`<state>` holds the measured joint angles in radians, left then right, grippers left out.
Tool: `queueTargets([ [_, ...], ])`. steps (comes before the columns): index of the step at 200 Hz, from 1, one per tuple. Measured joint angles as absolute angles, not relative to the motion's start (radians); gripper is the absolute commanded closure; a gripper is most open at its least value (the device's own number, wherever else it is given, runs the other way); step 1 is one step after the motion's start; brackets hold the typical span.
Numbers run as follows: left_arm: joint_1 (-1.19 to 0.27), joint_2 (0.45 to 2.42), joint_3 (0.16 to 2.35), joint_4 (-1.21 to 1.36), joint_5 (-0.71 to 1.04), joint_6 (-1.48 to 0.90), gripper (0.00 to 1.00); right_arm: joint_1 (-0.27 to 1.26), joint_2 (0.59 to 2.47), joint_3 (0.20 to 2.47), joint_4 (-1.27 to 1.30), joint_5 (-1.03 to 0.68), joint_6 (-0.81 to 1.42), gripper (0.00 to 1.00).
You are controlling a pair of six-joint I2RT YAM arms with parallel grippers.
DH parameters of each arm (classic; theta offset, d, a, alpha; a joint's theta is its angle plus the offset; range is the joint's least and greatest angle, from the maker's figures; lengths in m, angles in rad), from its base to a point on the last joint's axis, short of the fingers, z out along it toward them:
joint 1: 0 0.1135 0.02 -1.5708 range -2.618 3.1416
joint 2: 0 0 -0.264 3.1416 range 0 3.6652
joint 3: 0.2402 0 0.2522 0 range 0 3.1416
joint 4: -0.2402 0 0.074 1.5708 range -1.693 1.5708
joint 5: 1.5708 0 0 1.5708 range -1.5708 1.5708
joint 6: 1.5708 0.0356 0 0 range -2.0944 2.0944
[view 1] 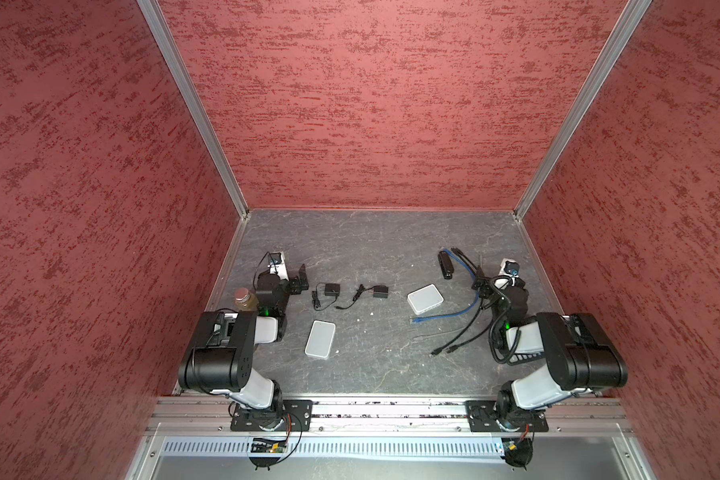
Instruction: Insert the plug into the switch port
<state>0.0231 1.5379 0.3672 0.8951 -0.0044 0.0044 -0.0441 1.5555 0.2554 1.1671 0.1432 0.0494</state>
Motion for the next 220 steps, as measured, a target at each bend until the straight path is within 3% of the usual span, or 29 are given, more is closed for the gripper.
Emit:
queueTargets([
  [56,0.039,1.529,0.367,0.892,0.025,-0.002,0.00,-0.044,1.536,0.251,1.169,0.141,0.049,0.01],
  [94,0.039,1.431,0.366,0.829,0.020,-0.005,0.00,-0.044,1.402,0.249,1.098,0.142,0.048,0.03],
  [169,0.009,1.192,0.549,0.326,0.000,-0.105,0.00,-0.036,1.196,0.478,0.552,0.167,0.138,0.01],
  [220,-0.220,1.124,0.603,0.078,-0.077,-0.168,0.00,-0.009,1.123,0.579,0.205,0.143,0.273,0.01],
])
